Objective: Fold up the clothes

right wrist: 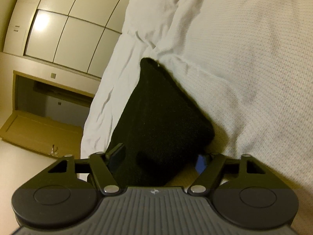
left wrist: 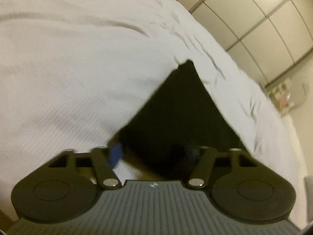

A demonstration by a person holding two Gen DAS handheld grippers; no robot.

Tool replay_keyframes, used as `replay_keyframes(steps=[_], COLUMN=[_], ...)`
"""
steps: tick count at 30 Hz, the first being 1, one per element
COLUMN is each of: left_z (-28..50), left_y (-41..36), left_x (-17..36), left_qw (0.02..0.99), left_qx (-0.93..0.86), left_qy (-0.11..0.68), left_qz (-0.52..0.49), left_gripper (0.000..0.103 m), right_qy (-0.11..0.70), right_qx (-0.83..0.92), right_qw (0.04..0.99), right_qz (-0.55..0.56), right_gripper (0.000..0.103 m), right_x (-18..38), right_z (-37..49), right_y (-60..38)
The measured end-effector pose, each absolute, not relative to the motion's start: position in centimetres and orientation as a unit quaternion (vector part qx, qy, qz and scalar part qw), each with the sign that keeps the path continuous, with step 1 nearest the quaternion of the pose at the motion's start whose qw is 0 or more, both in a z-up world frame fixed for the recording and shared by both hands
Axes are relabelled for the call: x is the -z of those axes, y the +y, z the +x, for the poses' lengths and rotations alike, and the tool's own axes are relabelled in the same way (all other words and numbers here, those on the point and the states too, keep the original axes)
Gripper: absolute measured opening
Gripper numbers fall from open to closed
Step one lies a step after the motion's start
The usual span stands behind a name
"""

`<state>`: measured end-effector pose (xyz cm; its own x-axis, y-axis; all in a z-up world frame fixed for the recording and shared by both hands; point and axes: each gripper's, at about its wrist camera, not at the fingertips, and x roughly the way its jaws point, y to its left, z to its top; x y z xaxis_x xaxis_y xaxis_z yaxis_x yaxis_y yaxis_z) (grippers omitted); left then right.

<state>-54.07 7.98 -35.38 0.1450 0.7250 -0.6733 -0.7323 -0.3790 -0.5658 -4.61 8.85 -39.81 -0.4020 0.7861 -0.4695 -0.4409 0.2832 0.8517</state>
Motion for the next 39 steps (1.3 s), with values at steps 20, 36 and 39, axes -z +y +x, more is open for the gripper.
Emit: replay_keyframes(steps=[20,36,39], left_z=[-51.3,-41.1,-38.7], left_y=[1.9,-1.7,-2.4], left_x=[34.0,27.9,28.1], left_qw=[0.592,0.598,0.61], left_qx=[-0.652,-0.699,-0.684], left_qy=[0.059,0.241,0.269], left_qz=[-0.47,-0.308,-0.296], left_gripper=[0.017,0.03,0.031], right_qy=[0.539,0.416,0.412], right_qx=[-0.599,-0.632,-0.638], right_qw=[0.58,0.622,0.607], right_qz=[0.121,-0.2,-0.235], right_gripper=[0.014,0.101,0.101], right_x=[36.2,32.5,32.8], right_z=[0.7,-6.5,-8.9], right_y=[5.6,3.9,3.8])
